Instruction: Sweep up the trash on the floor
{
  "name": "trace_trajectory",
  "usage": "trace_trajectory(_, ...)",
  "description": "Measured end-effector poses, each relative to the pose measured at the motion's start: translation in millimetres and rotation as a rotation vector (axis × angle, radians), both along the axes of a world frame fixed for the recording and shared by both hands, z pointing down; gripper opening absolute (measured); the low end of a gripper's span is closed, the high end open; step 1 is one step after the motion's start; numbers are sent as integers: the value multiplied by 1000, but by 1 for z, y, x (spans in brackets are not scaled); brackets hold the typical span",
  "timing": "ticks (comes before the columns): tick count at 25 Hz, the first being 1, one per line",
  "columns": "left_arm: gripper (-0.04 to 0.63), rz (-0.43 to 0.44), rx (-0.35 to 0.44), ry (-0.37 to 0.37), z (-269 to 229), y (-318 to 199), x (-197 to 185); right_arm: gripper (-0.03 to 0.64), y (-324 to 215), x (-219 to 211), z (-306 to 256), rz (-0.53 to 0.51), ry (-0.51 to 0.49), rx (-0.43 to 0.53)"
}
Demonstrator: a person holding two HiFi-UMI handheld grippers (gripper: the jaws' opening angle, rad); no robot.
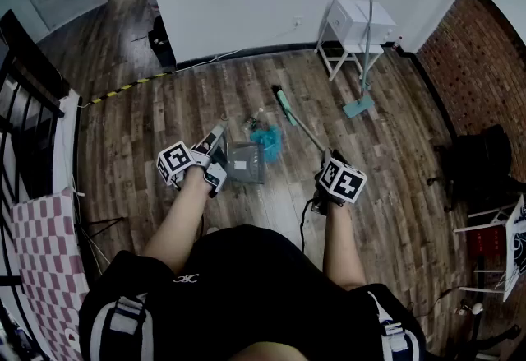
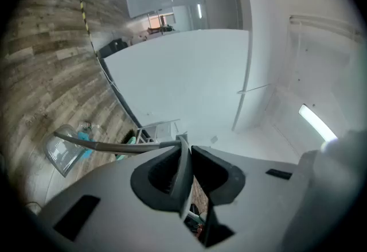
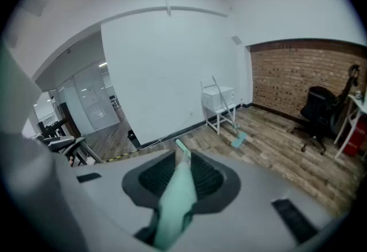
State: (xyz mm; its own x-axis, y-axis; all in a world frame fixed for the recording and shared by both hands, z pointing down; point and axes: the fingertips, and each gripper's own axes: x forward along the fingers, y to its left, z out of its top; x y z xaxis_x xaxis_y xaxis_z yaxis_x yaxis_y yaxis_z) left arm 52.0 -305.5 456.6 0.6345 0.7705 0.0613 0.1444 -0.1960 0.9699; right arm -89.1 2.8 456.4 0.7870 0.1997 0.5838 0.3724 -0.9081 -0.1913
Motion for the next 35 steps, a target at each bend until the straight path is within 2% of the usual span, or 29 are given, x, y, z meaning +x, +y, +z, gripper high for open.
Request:
trace_trajectory(4, 63, -8, 8, 32, -8, 8, 4, 95, 13, -1, -1, 6, 17, -1)
trace_trajectory(13, 63, -14, 51, 32, -5, 9, -9, 95, 23, -13, 4, 16, 46, 31)
trace_trajectory(18, 63, -51, 42, 11, 1, 10, -14, 94, 33, -19, 6, -24, 70, 32)
trace_trajectory(26, 63, -92, 17, 19, 2, 28, -18, 94, 49, -27, 6, -83, 79, 51)
trace_trajectory(30, 63, -97, 0, 6, 5, 37, -13, 94, 59, -25, 8, -76, 65, 49)
trace_trajectory(35, 63, -100, 6, 4, 10, 52, 11, 94, 78, -10, 11, -63, 53, 31)
